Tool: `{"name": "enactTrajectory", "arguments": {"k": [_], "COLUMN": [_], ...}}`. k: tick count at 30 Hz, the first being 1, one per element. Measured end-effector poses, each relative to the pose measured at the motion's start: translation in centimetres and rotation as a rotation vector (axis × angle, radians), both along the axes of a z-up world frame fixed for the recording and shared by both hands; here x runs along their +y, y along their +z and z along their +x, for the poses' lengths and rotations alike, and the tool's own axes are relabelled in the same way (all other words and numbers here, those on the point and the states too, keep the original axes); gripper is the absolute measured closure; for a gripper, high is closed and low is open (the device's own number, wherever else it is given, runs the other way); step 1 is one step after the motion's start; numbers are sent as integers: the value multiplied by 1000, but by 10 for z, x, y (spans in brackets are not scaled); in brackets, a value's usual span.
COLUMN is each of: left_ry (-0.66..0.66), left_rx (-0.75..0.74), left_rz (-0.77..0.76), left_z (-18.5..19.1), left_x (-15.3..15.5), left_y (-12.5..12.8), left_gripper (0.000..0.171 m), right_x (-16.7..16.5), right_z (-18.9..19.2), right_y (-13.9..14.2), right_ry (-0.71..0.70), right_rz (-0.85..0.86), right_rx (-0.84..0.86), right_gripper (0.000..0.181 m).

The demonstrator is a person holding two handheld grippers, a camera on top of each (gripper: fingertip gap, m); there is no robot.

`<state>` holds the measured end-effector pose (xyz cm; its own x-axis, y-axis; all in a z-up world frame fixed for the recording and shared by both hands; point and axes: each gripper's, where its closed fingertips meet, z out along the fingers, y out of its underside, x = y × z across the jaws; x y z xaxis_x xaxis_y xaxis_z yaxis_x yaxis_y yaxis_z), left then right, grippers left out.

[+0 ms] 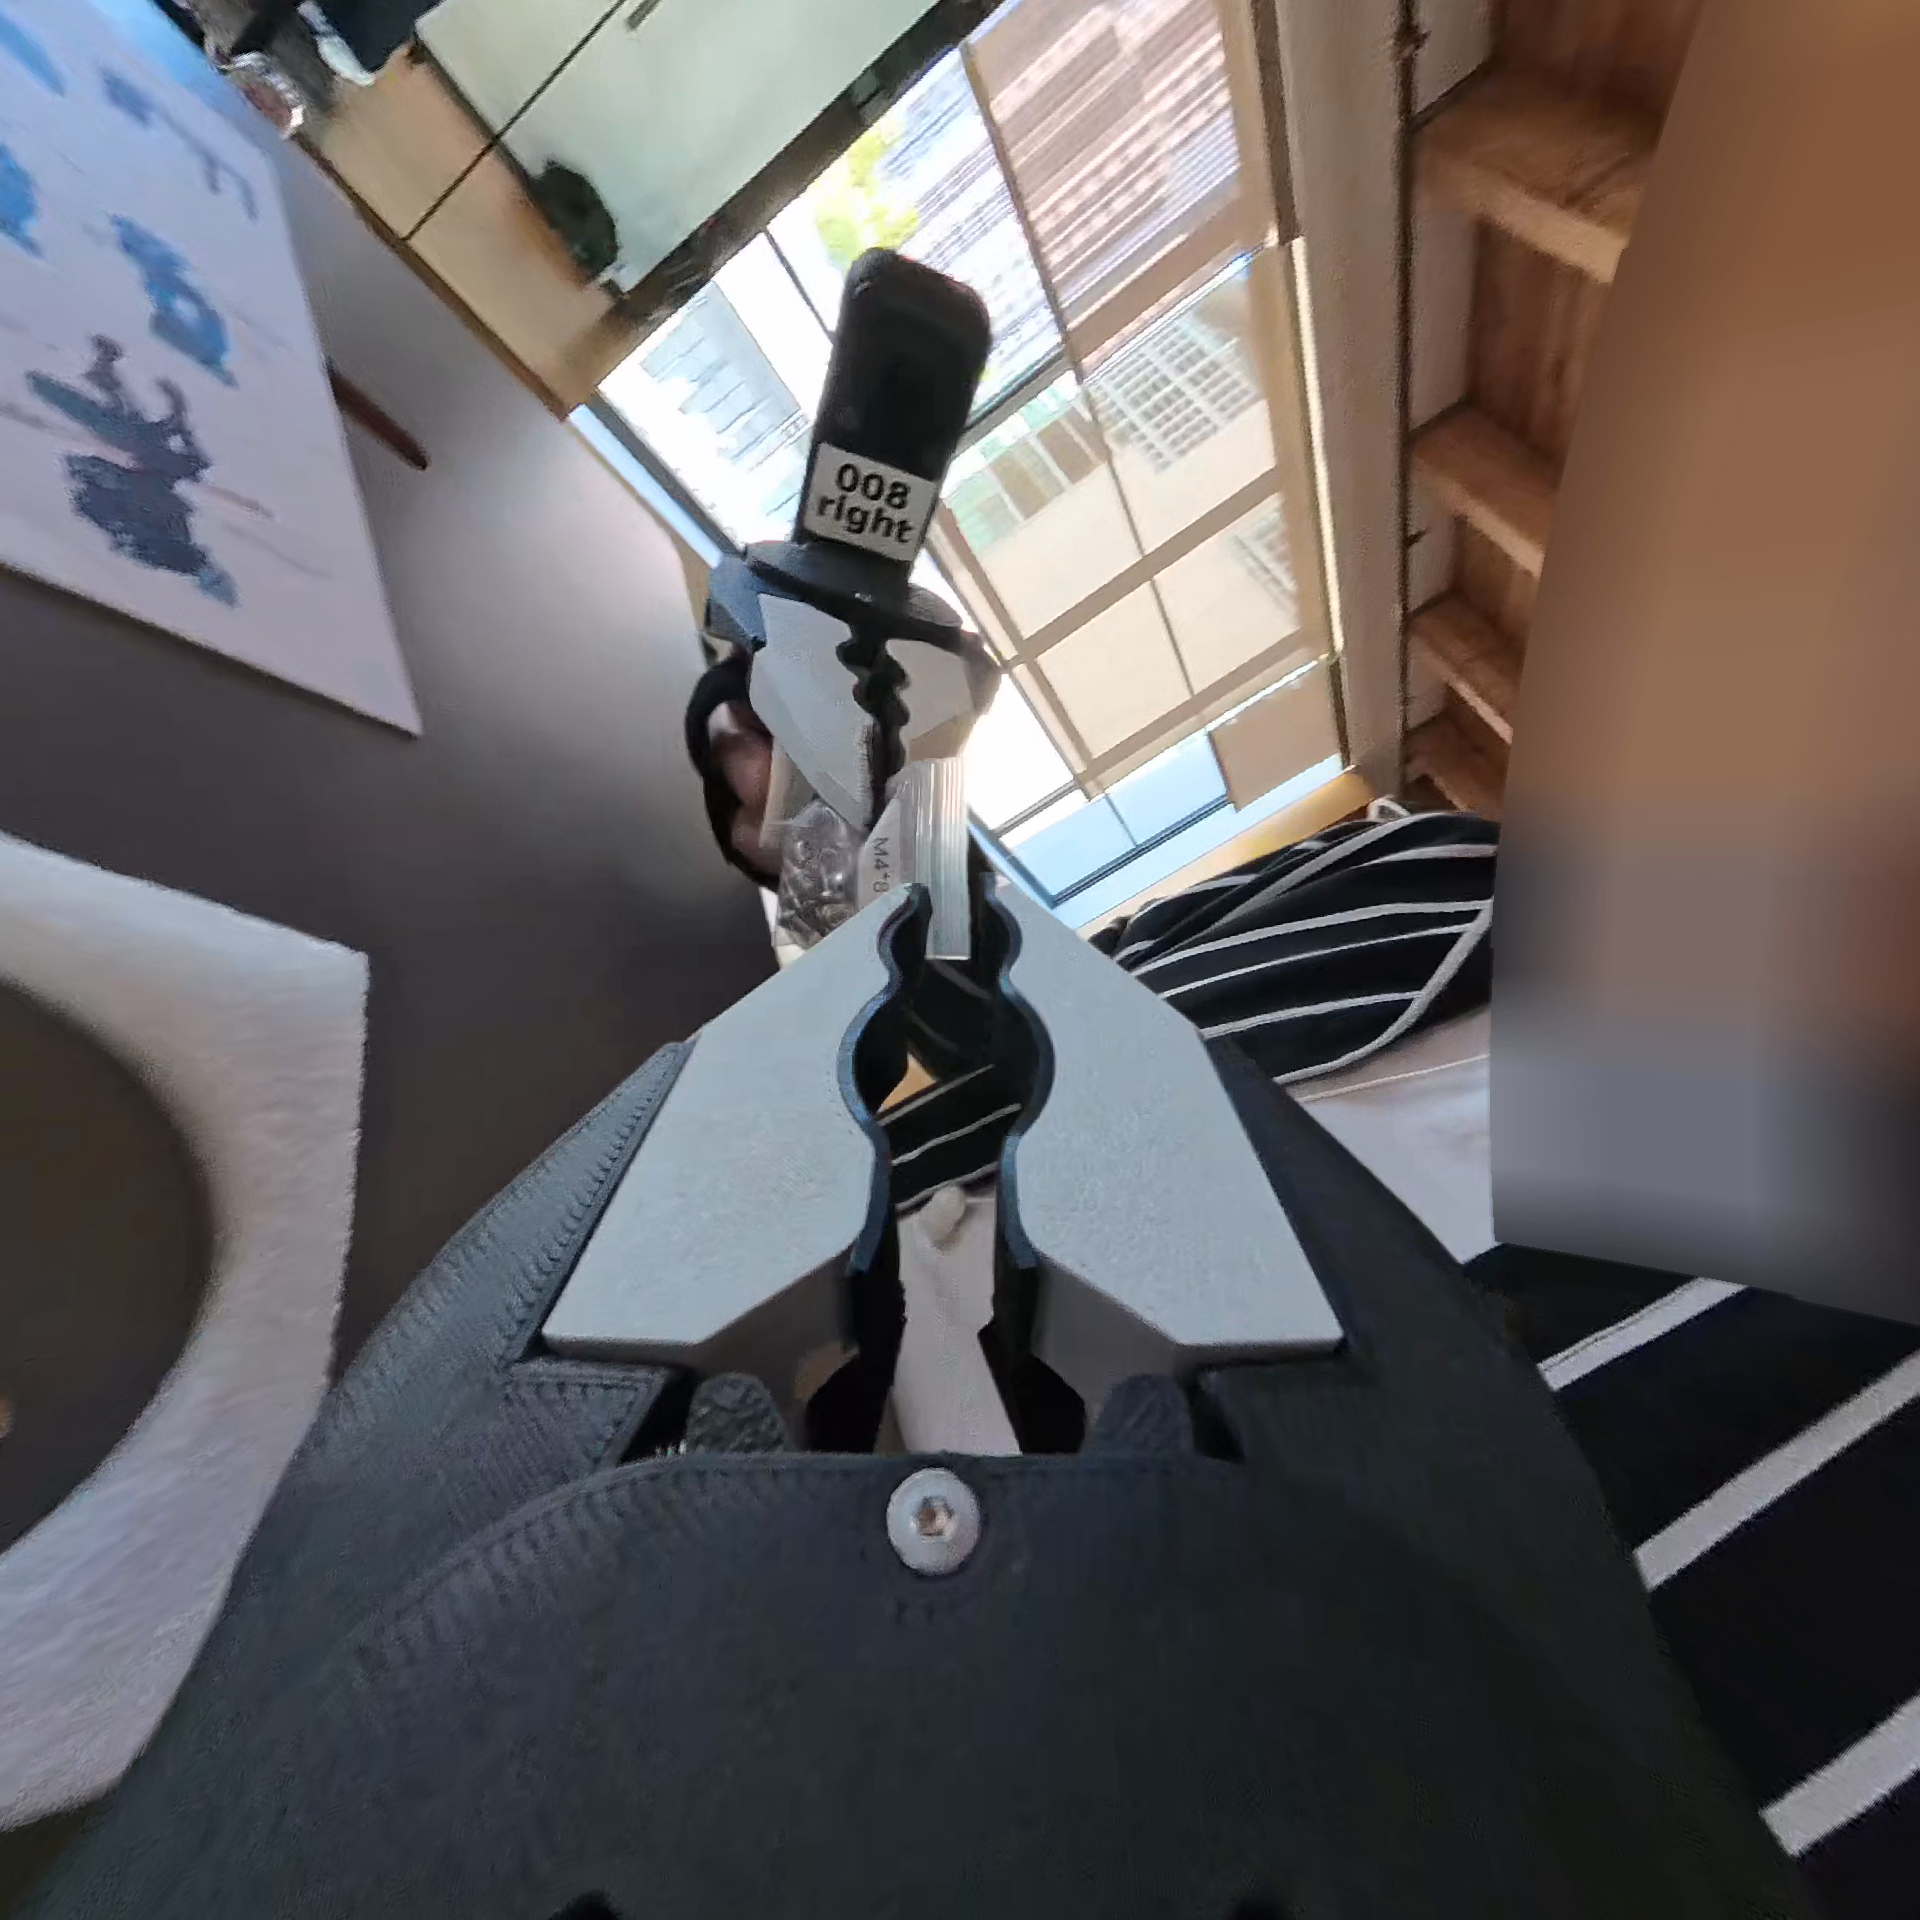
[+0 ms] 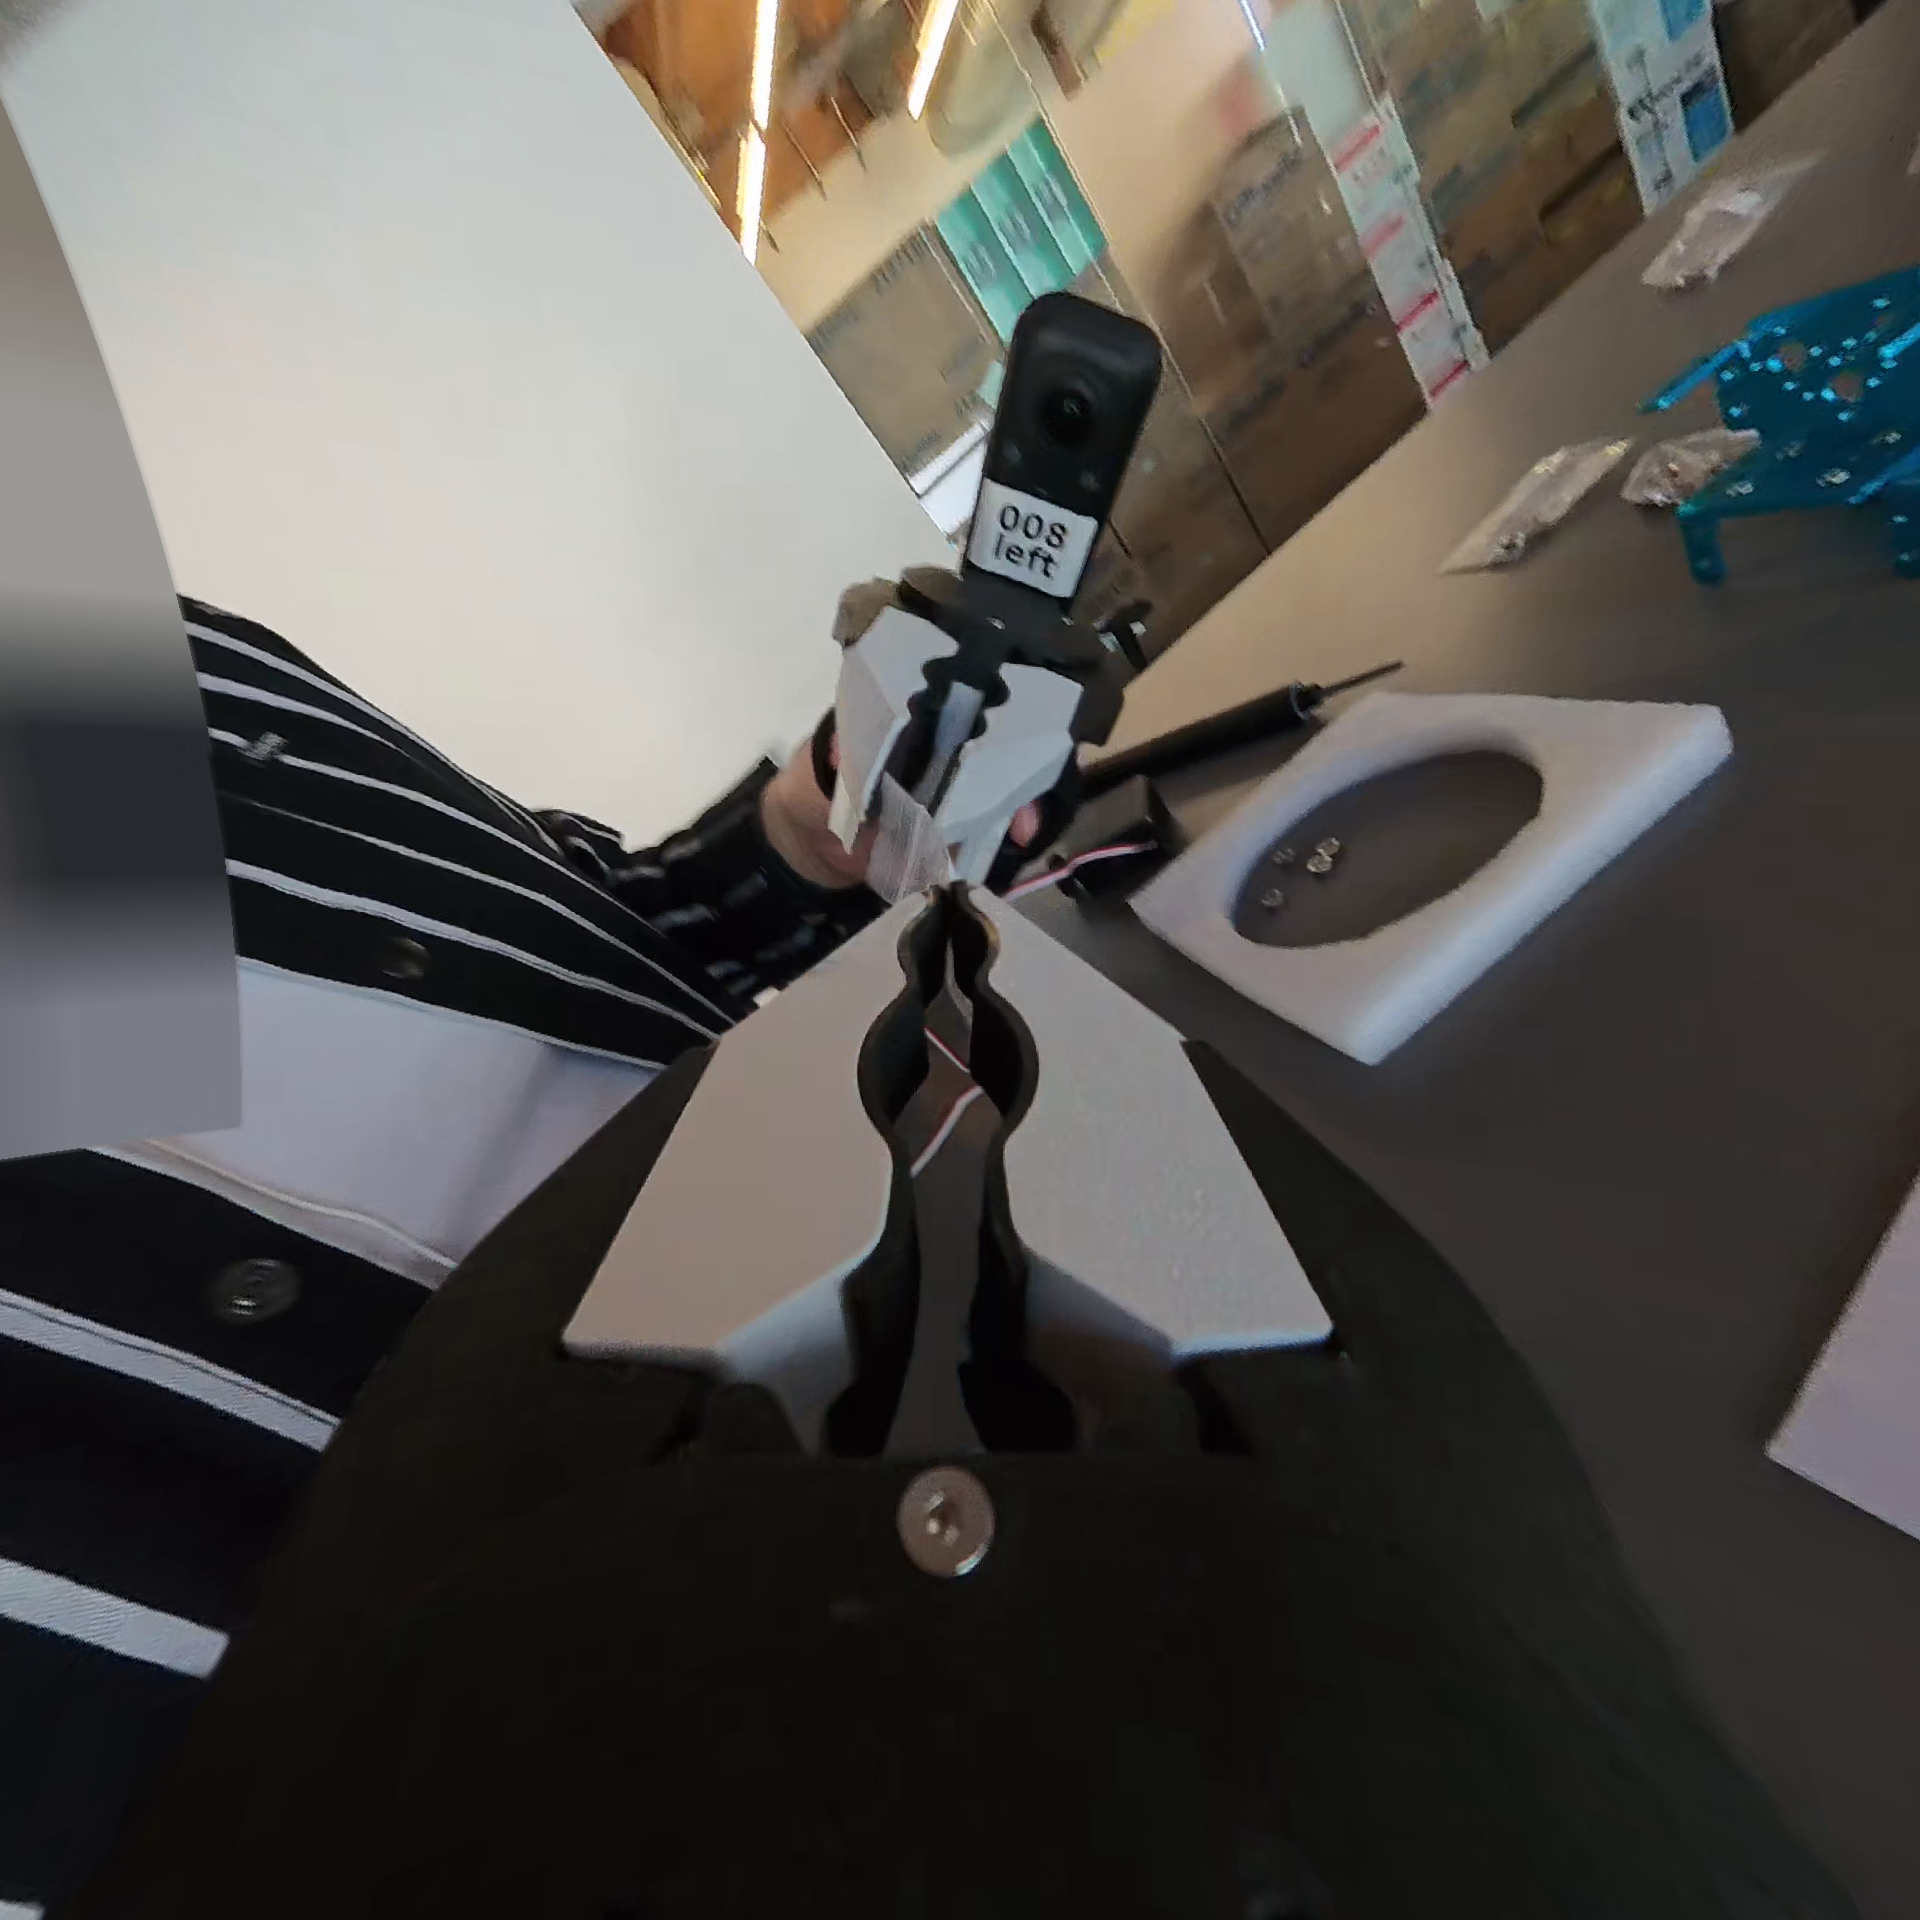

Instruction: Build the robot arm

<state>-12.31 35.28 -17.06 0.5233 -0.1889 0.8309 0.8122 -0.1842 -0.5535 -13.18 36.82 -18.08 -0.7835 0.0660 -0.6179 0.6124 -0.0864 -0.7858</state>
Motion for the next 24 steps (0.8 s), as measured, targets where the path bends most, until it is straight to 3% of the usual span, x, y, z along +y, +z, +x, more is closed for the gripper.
{"name": "enactTrajectory", "arguments": {"k": [7, 24], "left_ry": [18, -3], "left_rx": [1, 74], "left_rz": [49, 36], "left_z": [4, 19], "left_x": [10, 17], "left_y": [28, 38], "left_gripper": [152, 163], "right_x": [-2, -1], "right_z": [11, 19], "right_y": [24, 38], "right_ry": [28, 30], "right_rz": [-62, -144], "right_rx": [-13, -28], "right_gripper": [181, 181]}}
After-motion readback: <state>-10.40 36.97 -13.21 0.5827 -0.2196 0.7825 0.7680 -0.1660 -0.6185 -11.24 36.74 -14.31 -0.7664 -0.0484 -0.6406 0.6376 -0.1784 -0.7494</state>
